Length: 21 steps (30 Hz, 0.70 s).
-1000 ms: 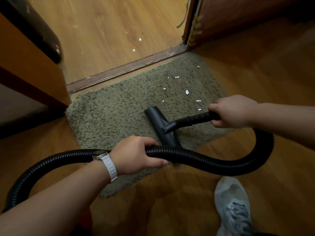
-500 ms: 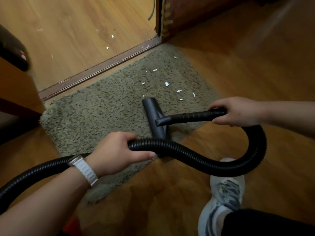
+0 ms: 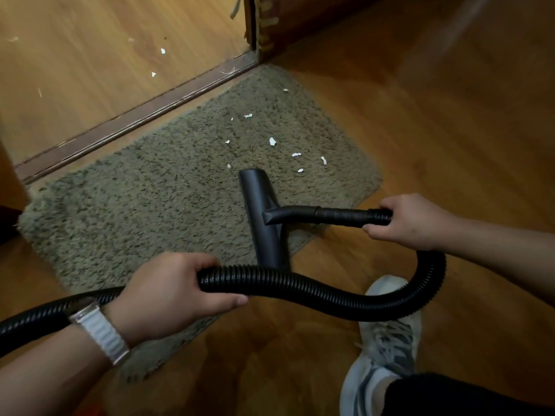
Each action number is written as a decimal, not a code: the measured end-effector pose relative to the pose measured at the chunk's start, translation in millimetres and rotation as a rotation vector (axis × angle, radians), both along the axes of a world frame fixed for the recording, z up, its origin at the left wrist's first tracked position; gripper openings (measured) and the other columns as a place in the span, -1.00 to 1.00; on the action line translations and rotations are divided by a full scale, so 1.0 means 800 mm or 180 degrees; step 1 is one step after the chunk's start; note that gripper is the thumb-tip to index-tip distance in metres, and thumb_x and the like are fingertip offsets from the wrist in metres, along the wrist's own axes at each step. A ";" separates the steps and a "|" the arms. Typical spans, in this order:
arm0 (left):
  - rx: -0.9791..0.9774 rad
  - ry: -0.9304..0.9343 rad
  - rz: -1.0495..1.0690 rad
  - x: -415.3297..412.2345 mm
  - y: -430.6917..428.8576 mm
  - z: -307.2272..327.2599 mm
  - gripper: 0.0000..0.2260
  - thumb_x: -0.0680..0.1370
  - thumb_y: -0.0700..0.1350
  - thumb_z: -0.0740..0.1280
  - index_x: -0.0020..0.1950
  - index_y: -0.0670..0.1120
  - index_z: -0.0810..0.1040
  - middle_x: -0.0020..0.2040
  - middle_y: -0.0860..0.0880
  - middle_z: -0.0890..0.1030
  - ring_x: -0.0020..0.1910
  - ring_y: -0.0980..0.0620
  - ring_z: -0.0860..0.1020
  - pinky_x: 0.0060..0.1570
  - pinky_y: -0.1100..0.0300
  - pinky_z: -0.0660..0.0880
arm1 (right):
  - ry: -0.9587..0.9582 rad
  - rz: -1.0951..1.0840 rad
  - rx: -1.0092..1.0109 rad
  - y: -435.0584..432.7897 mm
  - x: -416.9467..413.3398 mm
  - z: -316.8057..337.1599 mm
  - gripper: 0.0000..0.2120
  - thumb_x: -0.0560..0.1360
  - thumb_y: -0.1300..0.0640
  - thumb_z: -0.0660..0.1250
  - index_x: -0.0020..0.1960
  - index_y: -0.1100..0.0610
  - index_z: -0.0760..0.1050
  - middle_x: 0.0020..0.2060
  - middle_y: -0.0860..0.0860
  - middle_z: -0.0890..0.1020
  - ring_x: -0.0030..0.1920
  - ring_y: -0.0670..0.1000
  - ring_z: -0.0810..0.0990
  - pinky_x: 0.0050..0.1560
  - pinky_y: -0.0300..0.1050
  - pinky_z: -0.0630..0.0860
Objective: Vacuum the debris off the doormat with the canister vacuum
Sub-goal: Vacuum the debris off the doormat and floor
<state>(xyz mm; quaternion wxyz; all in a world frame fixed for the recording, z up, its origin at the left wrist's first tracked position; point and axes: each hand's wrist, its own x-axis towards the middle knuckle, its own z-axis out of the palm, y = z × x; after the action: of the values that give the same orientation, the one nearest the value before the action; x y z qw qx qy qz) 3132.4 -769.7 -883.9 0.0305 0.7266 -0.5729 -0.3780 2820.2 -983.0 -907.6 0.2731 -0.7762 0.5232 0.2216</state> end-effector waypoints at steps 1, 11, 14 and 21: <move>0.0033 -0.0072 0.0008 -0.004 -0.001 0.001 -0.40 0.18 0.58 0.27 -0.21 0.07 0.57 -0.45 0.03 0.55 -0.37 0.25 0.53 -0.53 0.31 0.30 | -0.0033 0.0012 -0.0013 -0.002 -0.002 -0.001 -0.70 0.46 -0.17 0.41 -0.12 0.07 0.55 -0.35 0.02 0.57 -0.34 -0.01 0.55 -0.38 -0.11 0.36; 0.0108 -0.0230 -0.0045 -0.018 -0.006 0.004 -0.50 0.26 0.51 0.34 -0.21 0.09 0.56 -0.47 0.06 0.50 -0.46 0.21 0.49 -0.48 0.26 0.26 | -0.0108 0.0294 0.0013 -0.015 -0.011 -0.003 -0.82 0.48 -0.16 0.41 -0.11 -0.08 0.52 -0.39 -0.03 0.56 -0.41 -0.04 0.53 -0.42 -0.15 0.34; 0.0035 -0.0210 -0.0036 -0.016 -0.007 0.000 -0.49 0.25 0.51 0.34 -0.24 0.08 0.55 -0.49 0.06 0.49 -0.46 0.21 0.49 -0.48 0.27 0.25 | -0.0099 0.0339 -0.0107 -0.019 -0.015 0.001 -0.83 0.48 -0.15 0.41 -0.10 -0.08 0.52 -0.40 -0.03 0.57 -0.43 -0.07 0.52 -0.44 -0.19 0.31; -0.0045 -0.0264 -0.0088 -0.018 -0.009 -0.005 -0.48 0.26 0.50 0.34 -0.21 0.05 0.55 -0.48 0.07 0.48 -0.47 0.18 0.46 -0.46 0.23 0.27 | 0.0008 0.0524 -0.0158 -0.019 -0.011 -0.001 -0.80 0.49 -0.18 0.40 -0.11 -0.06 0.52 -0.39 -0.01 0.58 -0.41 -0.03 0.55 -0.44 -0.15 0.37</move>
<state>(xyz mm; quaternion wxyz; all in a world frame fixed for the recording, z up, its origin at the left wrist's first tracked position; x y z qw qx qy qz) 3117.6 -777.2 -888.0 0.0067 0.7334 -0.5863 -0.3439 2811.0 -998.0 -908.5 0.2340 -0.8229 0.4633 0.2312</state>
